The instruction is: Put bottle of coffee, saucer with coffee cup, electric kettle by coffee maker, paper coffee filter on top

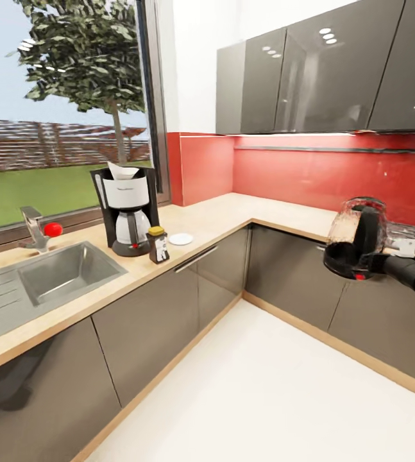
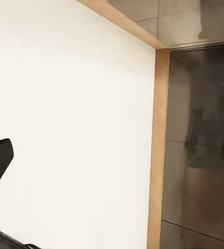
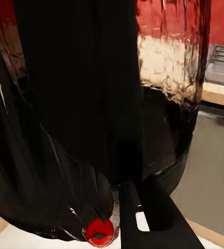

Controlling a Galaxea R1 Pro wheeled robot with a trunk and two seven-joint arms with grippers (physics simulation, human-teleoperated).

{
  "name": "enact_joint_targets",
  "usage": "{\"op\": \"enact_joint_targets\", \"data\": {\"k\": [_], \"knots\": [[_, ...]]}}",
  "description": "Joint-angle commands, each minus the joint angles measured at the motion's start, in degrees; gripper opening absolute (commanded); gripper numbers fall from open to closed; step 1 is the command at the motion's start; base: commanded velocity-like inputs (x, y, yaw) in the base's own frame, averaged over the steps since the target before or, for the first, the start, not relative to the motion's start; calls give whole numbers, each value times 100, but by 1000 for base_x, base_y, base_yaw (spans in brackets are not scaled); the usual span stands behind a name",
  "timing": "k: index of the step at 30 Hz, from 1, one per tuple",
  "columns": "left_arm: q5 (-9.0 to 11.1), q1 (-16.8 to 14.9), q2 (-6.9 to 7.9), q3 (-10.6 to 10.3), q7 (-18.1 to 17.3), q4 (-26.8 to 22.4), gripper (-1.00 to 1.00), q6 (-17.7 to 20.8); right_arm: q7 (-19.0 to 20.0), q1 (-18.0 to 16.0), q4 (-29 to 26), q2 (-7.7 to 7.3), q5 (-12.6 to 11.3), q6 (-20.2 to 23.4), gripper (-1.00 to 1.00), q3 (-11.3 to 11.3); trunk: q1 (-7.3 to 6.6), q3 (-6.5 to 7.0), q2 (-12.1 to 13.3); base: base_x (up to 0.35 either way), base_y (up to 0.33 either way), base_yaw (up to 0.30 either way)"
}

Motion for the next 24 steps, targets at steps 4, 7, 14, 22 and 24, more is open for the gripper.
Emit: {"op": "enact_joint_targets", "data": {"k": [4,7,14,22,24], "knots": [[57,2,0,-53,-14,-8,100,25,-59,-11,-7,-6,-40,-1,-100,16,0,-5,-4,2,-24,168],[57,2,0,-55,-14,-8,100,24,-59,-11,-7,-6,-40,-3,-100,16,0,-5,-4,50,-135,55],[57,2,0,-56,-13,-8,100,24,-59,-11,-5,-6,-40,-4,-100,16,0,-5,-4,148,-241,8],[57,2,0,-56,-13,-8,100,29,-55,-11,92,-6,-39,-7,-100,16,0,-5,-4,217,-244,0],[57,2,0,-56,-13,-8,100,29,-53,-11,108,-6,-40,-9,-100,16,0,-5,-4,261,-217,0]]}}
